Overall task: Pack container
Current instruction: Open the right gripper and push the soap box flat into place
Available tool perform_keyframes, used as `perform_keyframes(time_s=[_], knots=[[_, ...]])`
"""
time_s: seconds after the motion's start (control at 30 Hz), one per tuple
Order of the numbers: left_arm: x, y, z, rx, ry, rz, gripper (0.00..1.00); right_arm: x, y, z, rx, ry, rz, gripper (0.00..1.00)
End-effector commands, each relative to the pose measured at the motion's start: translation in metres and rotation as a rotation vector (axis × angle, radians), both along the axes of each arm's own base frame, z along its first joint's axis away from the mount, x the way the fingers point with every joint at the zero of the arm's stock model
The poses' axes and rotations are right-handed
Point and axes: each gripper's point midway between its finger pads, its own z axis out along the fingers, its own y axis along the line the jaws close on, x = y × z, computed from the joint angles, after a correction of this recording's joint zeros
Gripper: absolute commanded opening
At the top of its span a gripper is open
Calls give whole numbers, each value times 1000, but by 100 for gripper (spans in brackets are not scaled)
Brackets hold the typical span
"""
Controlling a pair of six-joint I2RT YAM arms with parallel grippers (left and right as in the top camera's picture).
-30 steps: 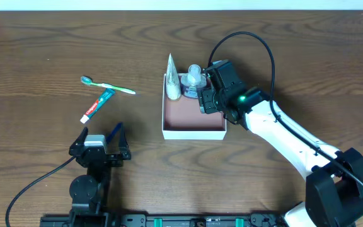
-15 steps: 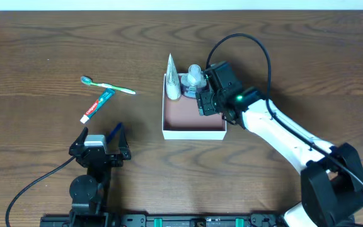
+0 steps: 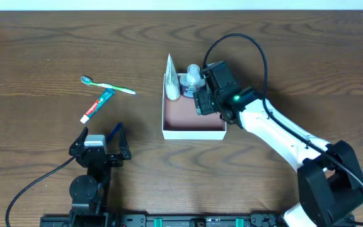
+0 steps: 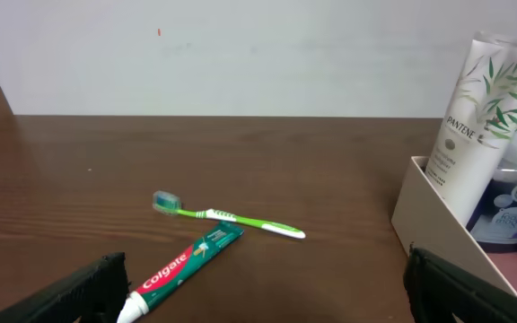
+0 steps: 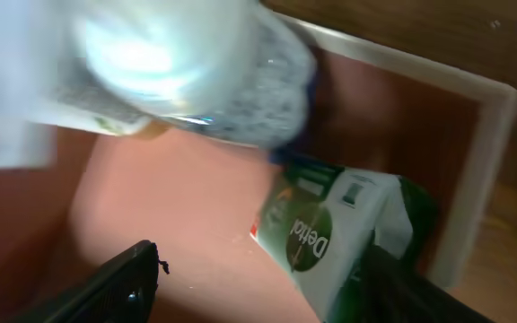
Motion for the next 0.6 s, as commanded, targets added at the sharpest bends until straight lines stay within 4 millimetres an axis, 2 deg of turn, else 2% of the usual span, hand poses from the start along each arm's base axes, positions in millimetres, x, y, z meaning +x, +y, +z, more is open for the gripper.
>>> perform_keyframes(time_s=[0.0, 0.13, 0.57], knots=[[-1, 3, -18, 18, 53, 12, 98, -11, 28, -4, 31, 15, 126, 72], [-1, 3, -18, 18, 53, 12, 98, -14, 38, -2, 42, 5, 157, 73], [-1, 3, -18, 18, 53, 12, 98, -27, 45, -6, 29, 32, 181, 73]])
